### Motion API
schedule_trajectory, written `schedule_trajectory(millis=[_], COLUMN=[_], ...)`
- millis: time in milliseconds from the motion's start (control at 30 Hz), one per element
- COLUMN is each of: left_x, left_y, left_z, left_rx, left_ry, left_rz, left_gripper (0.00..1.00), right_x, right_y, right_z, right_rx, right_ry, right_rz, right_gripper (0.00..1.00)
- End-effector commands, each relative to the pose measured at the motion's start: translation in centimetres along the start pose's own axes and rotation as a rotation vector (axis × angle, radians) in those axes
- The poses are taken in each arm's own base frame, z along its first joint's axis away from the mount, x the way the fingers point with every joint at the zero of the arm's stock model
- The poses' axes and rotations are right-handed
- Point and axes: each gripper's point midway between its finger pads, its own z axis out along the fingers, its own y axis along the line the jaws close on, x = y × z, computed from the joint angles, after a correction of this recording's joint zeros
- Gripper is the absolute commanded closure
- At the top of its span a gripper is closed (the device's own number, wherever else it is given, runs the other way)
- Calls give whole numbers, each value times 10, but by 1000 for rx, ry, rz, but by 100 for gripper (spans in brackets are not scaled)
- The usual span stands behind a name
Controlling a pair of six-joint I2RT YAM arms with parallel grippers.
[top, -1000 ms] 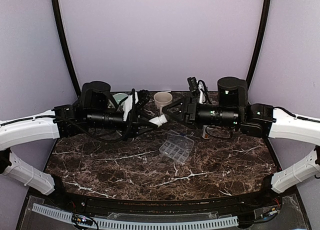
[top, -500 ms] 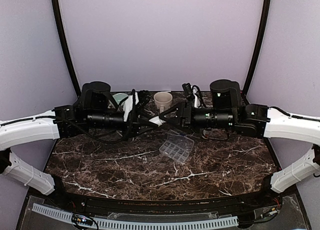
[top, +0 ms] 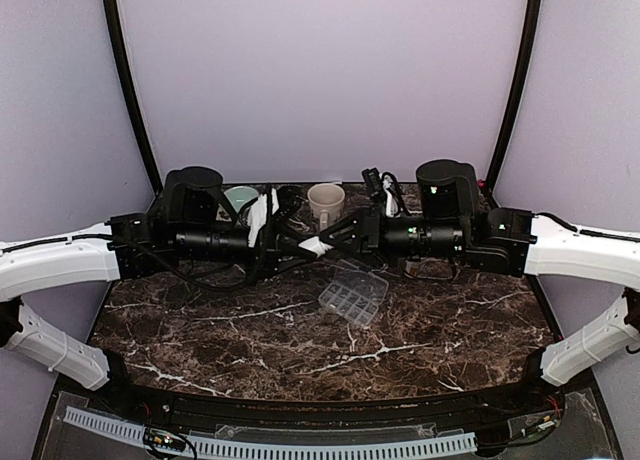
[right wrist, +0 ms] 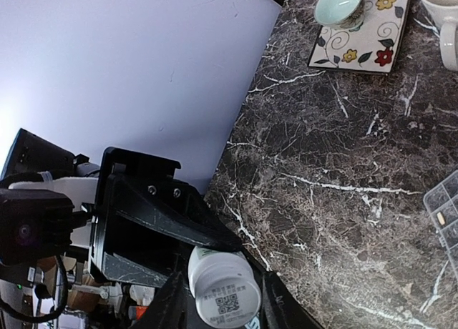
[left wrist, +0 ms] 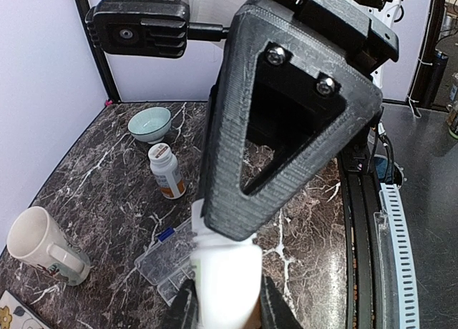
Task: Sort the pills into containers
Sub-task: Unscrew the lid of the pill bottle.
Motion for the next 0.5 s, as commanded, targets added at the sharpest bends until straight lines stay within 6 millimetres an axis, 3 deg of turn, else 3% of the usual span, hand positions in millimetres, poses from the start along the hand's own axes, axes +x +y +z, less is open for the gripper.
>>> schedule_trajectory(millis=[0, 200, 467], left_x=[-2, -9, -35], left_y=[-2, -5, -30], left_z=[-3, -7, -15], left_rx=[-6, 8, 177], left_ry=[-19, -40, -73], left_rz=[19, 1, -99], left_gripper=[100, 100, 100], right_x=[-13, -5, 18], right_y=[23, 24, 27], right_z=[-3, -1, -10], right_rx=[-71, -86, -208], right_ry=[-31, 0, 29], right_rz=[-18, -75, -405], right_gripper=[73, 95, 96])
